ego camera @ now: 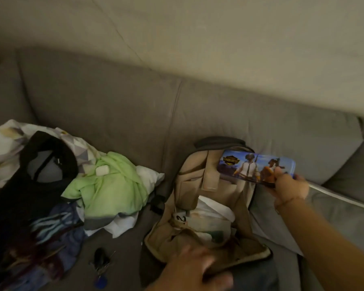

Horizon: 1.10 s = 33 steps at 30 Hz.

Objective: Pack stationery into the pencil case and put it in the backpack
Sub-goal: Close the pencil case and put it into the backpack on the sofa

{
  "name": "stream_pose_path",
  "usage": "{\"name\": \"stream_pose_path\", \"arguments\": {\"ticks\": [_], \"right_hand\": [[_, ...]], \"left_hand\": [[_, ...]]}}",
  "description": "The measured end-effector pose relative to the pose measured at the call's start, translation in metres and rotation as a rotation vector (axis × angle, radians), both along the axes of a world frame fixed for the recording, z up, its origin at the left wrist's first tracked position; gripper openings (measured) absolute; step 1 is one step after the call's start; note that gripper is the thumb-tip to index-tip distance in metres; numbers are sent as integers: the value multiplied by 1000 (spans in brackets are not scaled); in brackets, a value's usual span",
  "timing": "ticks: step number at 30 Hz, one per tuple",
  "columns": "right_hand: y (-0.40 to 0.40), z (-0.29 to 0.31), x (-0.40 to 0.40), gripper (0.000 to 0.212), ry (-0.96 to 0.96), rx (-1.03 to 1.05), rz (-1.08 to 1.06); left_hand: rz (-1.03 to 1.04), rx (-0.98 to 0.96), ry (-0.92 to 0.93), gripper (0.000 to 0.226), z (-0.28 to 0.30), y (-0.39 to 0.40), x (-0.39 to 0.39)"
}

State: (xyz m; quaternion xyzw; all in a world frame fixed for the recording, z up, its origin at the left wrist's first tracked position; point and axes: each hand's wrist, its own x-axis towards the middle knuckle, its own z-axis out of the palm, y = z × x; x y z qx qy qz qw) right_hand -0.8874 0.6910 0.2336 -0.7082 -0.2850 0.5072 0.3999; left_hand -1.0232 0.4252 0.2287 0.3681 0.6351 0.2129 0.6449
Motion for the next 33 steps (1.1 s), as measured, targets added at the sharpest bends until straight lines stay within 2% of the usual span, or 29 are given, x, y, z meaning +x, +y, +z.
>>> {"name": "stream_pose_path", "arguments": {"ticks": [1,2,4,5,8,9,11,12,14,15,17,18,21,24,26,28,30,33], "right_hand": [[1,-3,3,31,3,2,2],[2,-5,5,28,4,4,9],[3,-10,8,14,18,2,1],[3,-13,8,12,23,-6,-12],[5,-21,12,13,-42,-12,6],[6,-21,13,22,-69,-11,15],[9,-24,16,36,-85,-7,22],[10,-25,17,33,-73,-1,18],[11,-26,19,14,-34,5,11],[11,-27,20,9,-21,11,9],[11,-25,21,10,4,21,20],[11,-24,21,10,16,23,21],[12,-17,23,25,41,24,27],[11,-11,27,36,36,26,50],[11,-7,31,37,21,29,68],[9,-2,36,38,10,34,83],[6,3,43,36,0,42,101],[-2,5,53,33,-8,54,123]], "left_hand": [[6,-11,31,59,8,16,2],[114,37,96,58,7,33,2],[222,72,211,51,-14,76,-10],[255,42,255,57,-30,95,-16],[324,-116,292,70,-68,131,-17],[341,-158,283,72,-79,139,-14],[389,-184,343,66,-102,152,-13],[440,-180,376,61,-111,157,-11],[607,-177,343,54,-124,164,-7],[711,-165,261,52,-129,167,-4],[867,-128,117,52,-138,172,1],[893,-123,111,50,-140,174,2],[861,-119,255,18,-144,175,3],[676,-153,417,20,-140,172,0],[600,-194,444,24,-131,164,-3],[602,-202,346,24,-113,149,-4],[656,-193,144,22,-87,131,-7],[627,-100,-48,35,-33,114,-19]]}}
